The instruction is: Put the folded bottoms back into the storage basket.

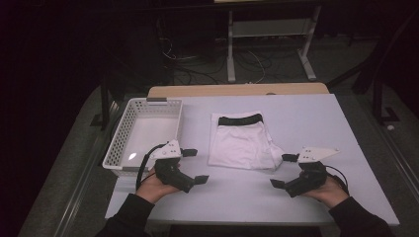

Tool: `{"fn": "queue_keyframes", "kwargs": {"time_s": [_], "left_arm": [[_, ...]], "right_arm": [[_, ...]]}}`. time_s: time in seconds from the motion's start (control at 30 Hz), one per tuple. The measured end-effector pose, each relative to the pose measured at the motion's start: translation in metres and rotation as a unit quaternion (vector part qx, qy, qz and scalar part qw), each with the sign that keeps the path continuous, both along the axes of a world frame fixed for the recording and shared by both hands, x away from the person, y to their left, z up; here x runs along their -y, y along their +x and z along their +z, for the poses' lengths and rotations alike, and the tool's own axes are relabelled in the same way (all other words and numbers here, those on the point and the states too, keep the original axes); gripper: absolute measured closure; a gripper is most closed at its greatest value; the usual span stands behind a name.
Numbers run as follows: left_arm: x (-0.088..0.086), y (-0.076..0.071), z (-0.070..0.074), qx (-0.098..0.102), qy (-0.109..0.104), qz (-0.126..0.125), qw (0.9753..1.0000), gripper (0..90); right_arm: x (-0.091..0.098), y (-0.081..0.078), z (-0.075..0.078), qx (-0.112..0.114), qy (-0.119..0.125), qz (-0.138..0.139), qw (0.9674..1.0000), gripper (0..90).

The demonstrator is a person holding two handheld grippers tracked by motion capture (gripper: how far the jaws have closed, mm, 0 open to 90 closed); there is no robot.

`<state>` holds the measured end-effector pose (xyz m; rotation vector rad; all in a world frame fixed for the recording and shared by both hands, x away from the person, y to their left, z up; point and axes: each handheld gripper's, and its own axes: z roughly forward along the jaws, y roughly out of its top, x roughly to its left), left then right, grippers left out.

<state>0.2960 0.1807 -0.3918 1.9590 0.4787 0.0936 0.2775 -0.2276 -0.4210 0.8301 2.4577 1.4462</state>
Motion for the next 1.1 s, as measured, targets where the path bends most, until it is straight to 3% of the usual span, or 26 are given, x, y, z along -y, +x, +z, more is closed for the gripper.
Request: {"fn": "queue_keyframes", "kwargs": {"time_s": [0.47, 1.1], "left_arm": [[0.000, 0.000, 0.003, 0.005, -0.010, -0.002, 0.9999, 0.3], [0.002, -0.001, 0.001, 0.005, -0.002, -0.003, 1.0000, 0.3]], "right_arm": [[-0.004, 0.008, 0.002, 0.002, 0.007, 0.000, 1.0000, 1.8], [-0.018, 0.018, 0.006, 0.007, 0.008, 0.013, 0.9999, 2.3]]}}
